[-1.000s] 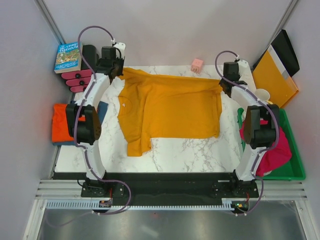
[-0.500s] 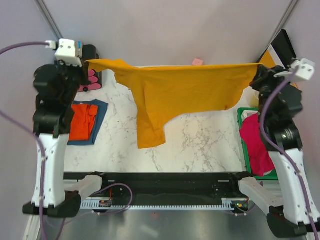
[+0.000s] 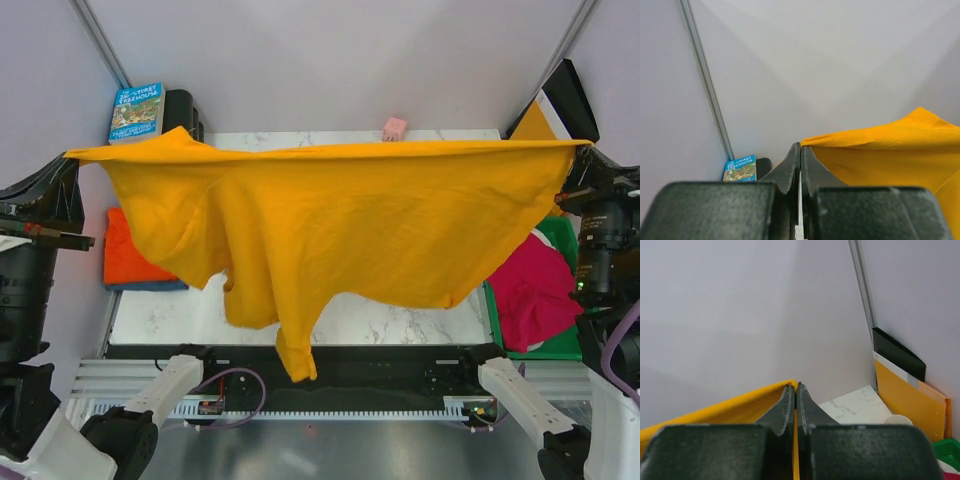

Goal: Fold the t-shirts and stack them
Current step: Flatten out the tshirt

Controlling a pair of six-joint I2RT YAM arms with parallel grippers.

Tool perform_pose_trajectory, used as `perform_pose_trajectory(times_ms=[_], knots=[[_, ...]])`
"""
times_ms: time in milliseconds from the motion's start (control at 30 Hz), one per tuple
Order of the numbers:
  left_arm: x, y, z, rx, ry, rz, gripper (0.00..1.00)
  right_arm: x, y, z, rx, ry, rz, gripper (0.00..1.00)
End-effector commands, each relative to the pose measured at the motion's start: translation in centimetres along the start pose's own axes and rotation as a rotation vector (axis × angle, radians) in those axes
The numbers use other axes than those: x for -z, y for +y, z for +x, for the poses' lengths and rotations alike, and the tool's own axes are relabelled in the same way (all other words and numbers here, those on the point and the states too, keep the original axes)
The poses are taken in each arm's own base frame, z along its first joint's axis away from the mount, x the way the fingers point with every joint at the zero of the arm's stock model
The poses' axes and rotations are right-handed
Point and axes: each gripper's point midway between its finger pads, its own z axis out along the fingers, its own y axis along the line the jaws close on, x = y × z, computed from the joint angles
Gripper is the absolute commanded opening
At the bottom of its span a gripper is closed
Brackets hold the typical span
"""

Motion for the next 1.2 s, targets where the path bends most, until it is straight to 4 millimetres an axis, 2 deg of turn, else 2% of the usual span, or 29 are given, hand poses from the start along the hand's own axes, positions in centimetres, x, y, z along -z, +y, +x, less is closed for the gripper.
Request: perform_pose_trajectory(times_ms=[0,33,67,100,133,167,200,267,300,333,367,400,433,500,533,567,600,633,667,700,833,900,933,1000,1033,1067,1100,1133,1167], knots=[[-3.9,1.6,4.6,-0.083,0.146,-0.079,0.02,-1.8,-2.8,3.2,0.082,0.064,0.174,0.00],[-4.7,1.3,5.8,-0.091,0.171,-0.064,0.02,-2.2,-2.9,4.3,0.078,0.083,0.193,0.00],[-5.5,0.9,7.3,-0.105,0.199,-0.043,0.02,-3.0,-3.3,7.1,0.104,0.137,0.213,0.00],[-6.6,0.4,8.2,-0.108,0.191,-0.016,0.02,-3.4,-3.5,8.8,0.113,0.165,0.222,0.00],[-8.0,-0.3,12.7,-0.120,0.282,0.011,0.02,-4.0,-3.4,10.2,0.109,0.179,0.222,0.00],[-8.8,-0.6,14.7,-0.132,0.315,0.026,0.02,-4.5,-4.1,14.3,0.137,0.249,0.242,0.00],[-9.6,-1.2,19.0,-0.138,0.397,0.052,0.02,-4.8,-4.4,16.3,0.144,0.279,0.249,0.00],[-11.9,-1.9,23.7,-0.156,0.459,0.088,0.02,-5.7,-5.4,22.3,0.164,0.378,0.273,0.00],[-12.1,-2.3,27.6,-0.156,0.533,0.106,0.02,-5.9,-5.8,24.3,0.169,0.411,0.274,0.00],[-13.1,-2.8,29.1,-0.154,0.531,0.132,0.02,-6.2,-6.9,26.8,0.171,0.439,0.290,0.00],[-13.9,-3.1,32.9,-0.159,0.597,0.146,0.02,-6.5,-7.4,29.6,0.178,0.493,0.294,0.00],[-13.7,-3.4,36.4,-0.160,0.653,0.161,0.02,-6.6,-8.0,31.3,0.172,0.517,0.308,0.00],[-14.4,-3.5,38.0,-0.167,0.654,0.162,0.02,-6.8,-9.2,34.3,0.183,0.561,0.335,0.00],[-14.3,-3.7,44.7,-0.196,0.760,0.179,0.02,-6.9,-10.0,37.3,0.181,0.606,0.347,0.00],[-14.3,-3.7,46.8,-0.205,0.790,0.182,0.02,-6.8,-10.8,39.7,0.195,0.641,0.363,0.00],[-14.5,-3.8,49.8,-0.217,0.831,0.193,0.02,-6.8,-11.1,40.8,0.199,0.657,0.369,0.00],[-14.3,-3.9,51.8,-0.223,0.863,0.194,0.02,-6.8,-11.4,41.9,0.199,0.675,0.375,0.00],[-14.5,-3.8,53.0,-0.226,0.877,0.190,0.02,-6.9,-11.9,43.6,0.211,0.706,0.388,0.00],[-14.8,-3.8,54.0,-0.223,0.884,0.187,0.02,-7.0,-12.0,44.4,0.216,0.716,0.388,0.00],[-14.8,-4.0,56.2,-0.221,0.918,0.194,0.02,-7.1,-12.2,45.1,0.218,0.725,0.392,0.00],[-16.1,-3.6,59.5,-0.230,0.952,0.163,0.02,-8.5,-12.7,48.2,0.247,0.772,0.413,0.00],[-17.8,-3.5,59.6,-0.232,0.932,0.152,0.02,-9.3,-12.6,49.1,0.253,0.784,0.413,0.00],[-17.9,-3.6,61.0,-0.235,0.955,0.154,0.02,-10.1,-12.5,49.9,0.261,0.790,0.415,0.00],[-19.9,-3.1,60.7,-0.249,0.931,0.131,0.02,-10.8,-12.6,50.7,0.275,0.796,0.420,0.00],[-20.1,-3.1,62.0,-0.257,0.948,0.130,0.02,-11.7,-12.6,51.4,0.278,0.798,0.425,0.00],[-21.9,-2.7,61.2,-0.263,0.916,0.110,0.02,-12.1,-12.6,51.7,0.286,0.799,0.425,0.00],[-22.6,-2.5,61.3,-0.268,0.912,0.104,0.02,-13.3,-12.1,51.5,0.281,0.784,0.422,0.00],[-22.6,-2.7,62.9,-0.268,0.942,0.110,0.02,-13.4,-12.5,52.6,0.293,0.799,0.432,0.00],[-24.6,-2.5,61.7,-0.268,0.902,0.100,0.02,-13.8,-12.4,52.9,0.296,0.800,0.432,0.00]])
